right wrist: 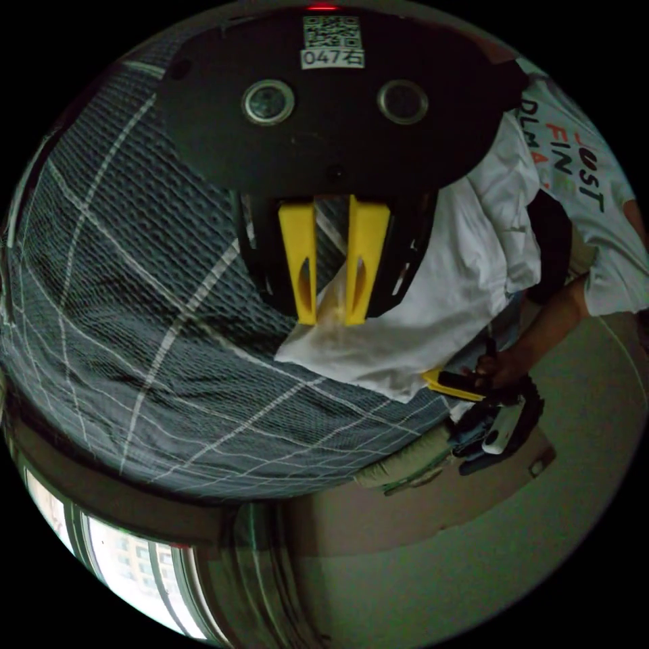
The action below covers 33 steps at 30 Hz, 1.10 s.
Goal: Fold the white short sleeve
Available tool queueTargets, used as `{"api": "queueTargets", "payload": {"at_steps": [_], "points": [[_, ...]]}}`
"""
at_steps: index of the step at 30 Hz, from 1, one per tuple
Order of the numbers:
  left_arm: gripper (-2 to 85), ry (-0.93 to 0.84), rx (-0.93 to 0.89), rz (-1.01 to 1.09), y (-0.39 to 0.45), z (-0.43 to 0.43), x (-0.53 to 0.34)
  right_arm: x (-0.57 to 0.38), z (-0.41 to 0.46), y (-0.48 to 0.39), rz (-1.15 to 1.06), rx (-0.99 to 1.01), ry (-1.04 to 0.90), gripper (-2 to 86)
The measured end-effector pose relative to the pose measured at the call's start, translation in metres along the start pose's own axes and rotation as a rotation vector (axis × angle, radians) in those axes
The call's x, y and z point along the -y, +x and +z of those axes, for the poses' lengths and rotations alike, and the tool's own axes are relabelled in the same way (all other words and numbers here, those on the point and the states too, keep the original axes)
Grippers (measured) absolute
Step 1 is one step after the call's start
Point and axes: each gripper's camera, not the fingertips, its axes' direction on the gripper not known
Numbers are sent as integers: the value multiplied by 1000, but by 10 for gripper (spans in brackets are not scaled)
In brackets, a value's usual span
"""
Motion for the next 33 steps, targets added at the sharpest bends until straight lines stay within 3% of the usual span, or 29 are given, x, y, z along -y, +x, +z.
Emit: {"api": "queueTargets", "payload": {"at_steps": [6,11,21,33], "points": [[-1,53,-54,32,-5,-12,7,9,-15,3,-59,-54,60,0],[-2,130,-238,-44,-33,-21,23,30,-21,20,-65,-67,70,-1],[-2,68,-312,-117,-69,-7,48,69,-7,75,48,-3,80,-1],[-10,52,-310,-149,-79,-24,51,66,-6,77,37,3,82,-1]]}}
